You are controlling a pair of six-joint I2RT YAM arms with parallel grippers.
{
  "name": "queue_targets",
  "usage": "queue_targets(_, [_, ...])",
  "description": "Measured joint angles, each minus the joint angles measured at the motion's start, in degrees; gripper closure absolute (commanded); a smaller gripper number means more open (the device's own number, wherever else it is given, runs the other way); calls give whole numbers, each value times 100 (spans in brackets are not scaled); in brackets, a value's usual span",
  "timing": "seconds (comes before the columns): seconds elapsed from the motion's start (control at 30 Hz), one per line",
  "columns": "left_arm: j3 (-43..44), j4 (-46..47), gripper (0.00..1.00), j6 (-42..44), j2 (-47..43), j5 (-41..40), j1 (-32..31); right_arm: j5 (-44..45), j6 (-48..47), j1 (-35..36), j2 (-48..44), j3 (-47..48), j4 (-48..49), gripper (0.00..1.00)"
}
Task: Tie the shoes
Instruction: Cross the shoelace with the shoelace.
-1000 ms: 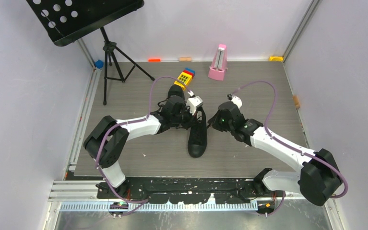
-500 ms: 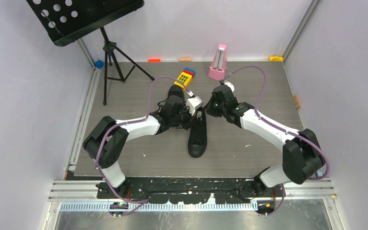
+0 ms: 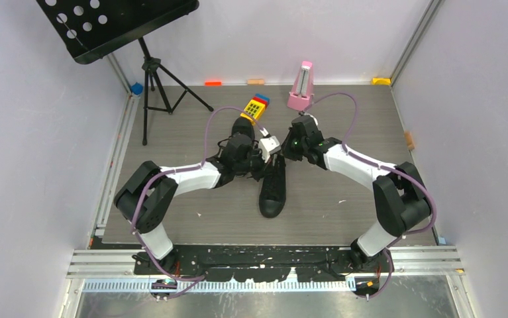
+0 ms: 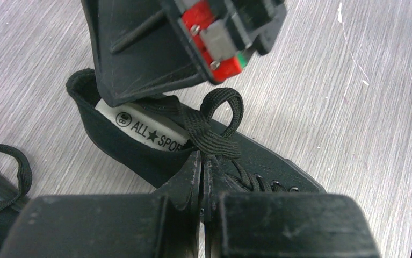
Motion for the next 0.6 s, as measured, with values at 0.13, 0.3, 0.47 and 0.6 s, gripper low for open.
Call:
queue_targets(0.13, [-20, 42, 100, 4, -2, 76, -24, -68, -9, -31, 225, 9, 13, 100])
queue_targets(0.3, [-94, 136, 100, 0, -37, 133, -26, -142, -74, -98, 378, -2, -127, 100])
queue_targets(0.47, [-170, 192, 100, -11, -83, 157, -33, -177, -173, -118, 369, -116, -131, 92])
queue_targets(0.6, [-240, 251, 100, -17, -114, 153, -48, -348, -256, -140, 369, -177, -223, 80])
